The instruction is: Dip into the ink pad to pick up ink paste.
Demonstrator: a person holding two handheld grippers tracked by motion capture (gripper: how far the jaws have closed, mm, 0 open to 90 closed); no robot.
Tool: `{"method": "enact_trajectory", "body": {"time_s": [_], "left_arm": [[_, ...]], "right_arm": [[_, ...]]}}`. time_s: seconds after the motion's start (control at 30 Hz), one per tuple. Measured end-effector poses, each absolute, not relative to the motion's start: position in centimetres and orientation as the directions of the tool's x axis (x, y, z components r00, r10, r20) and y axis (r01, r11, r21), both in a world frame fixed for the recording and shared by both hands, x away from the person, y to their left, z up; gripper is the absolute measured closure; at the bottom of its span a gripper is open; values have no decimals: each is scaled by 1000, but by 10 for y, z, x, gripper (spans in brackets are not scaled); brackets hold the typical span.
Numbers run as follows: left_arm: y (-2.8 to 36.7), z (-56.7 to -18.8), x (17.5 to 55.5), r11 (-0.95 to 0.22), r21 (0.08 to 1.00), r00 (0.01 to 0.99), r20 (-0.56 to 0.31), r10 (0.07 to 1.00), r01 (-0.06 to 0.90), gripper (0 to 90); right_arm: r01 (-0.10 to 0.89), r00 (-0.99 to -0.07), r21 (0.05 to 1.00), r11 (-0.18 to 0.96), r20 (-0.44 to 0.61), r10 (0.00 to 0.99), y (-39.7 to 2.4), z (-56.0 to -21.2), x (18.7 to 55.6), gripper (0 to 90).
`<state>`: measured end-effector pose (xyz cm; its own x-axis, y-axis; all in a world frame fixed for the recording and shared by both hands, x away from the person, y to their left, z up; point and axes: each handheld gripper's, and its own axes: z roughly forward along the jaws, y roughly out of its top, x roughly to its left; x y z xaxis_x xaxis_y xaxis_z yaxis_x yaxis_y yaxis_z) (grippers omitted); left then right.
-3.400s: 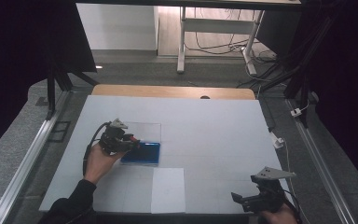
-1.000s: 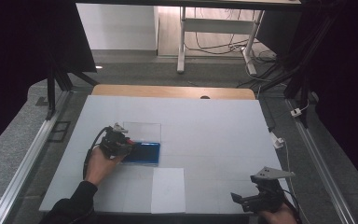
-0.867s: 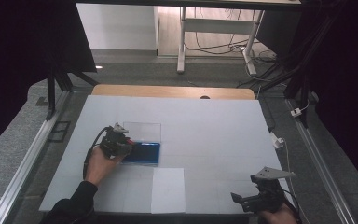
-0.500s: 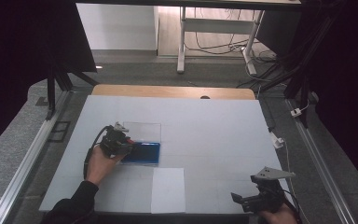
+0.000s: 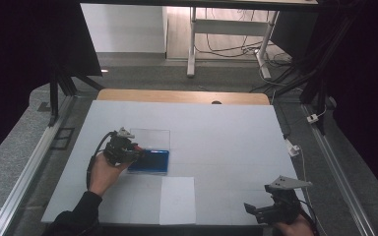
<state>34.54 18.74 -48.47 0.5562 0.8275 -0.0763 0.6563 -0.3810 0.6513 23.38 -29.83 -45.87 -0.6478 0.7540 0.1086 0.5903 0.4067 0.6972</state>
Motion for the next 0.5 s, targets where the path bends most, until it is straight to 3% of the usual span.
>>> {"method": "enact_trajectory", "body": {"time_s": [0.5], "left_arm": [[184, -473, 334, -386, 681, 592, -87, 801, 622, 578]], "right_arm": [[590, -649, 697, 406, 110, 753, -298, -459, 234, 0]]}}
